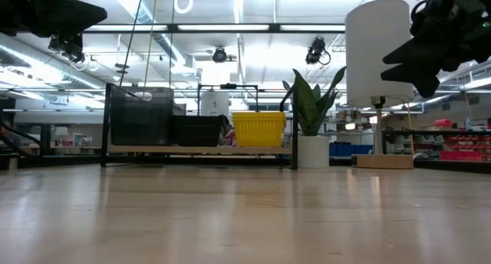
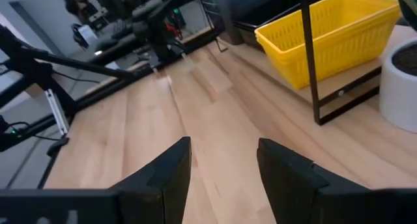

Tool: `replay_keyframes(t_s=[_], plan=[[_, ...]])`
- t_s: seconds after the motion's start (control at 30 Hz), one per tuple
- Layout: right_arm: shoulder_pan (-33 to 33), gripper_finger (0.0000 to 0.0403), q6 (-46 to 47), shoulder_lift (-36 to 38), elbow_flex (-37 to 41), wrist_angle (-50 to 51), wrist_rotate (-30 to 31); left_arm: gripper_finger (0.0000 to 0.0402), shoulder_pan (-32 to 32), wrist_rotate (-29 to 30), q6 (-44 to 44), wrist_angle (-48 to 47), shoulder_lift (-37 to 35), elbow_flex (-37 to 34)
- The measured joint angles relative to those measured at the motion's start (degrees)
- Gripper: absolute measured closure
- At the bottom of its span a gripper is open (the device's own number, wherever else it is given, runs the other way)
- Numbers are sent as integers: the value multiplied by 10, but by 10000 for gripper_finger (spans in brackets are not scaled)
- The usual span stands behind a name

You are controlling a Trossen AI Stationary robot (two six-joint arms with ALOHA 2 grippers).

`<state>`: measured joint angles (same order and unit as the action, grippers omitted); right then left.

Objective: Stack baskets on shelf by color
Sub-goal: Return to Home Position

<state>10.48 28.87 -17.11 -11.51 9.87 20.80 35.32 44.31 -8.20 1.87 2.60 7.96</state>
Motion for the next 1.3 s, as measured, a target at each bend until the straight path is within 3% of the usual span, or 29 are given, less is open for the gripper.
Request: replay_keyframes(t_s=[0.43, 0.77, 1.0, 1.3], plan=[[54, 222, -26, 40, 111, -151, 64, 370, 0, 0, 0, 0, 0, 0], [59, 232, -34, 38, 111, -154, 91, 373, 0, 0, 0, 0, 0, 0], [58, 232, -202, 37, 111, -149, 103, 378, 0, 0, 0, 0, 0, 0], [58, 233, -211, 37, 111, -150, 100, 366, 0, 0, 0, 0, 0, 0]])
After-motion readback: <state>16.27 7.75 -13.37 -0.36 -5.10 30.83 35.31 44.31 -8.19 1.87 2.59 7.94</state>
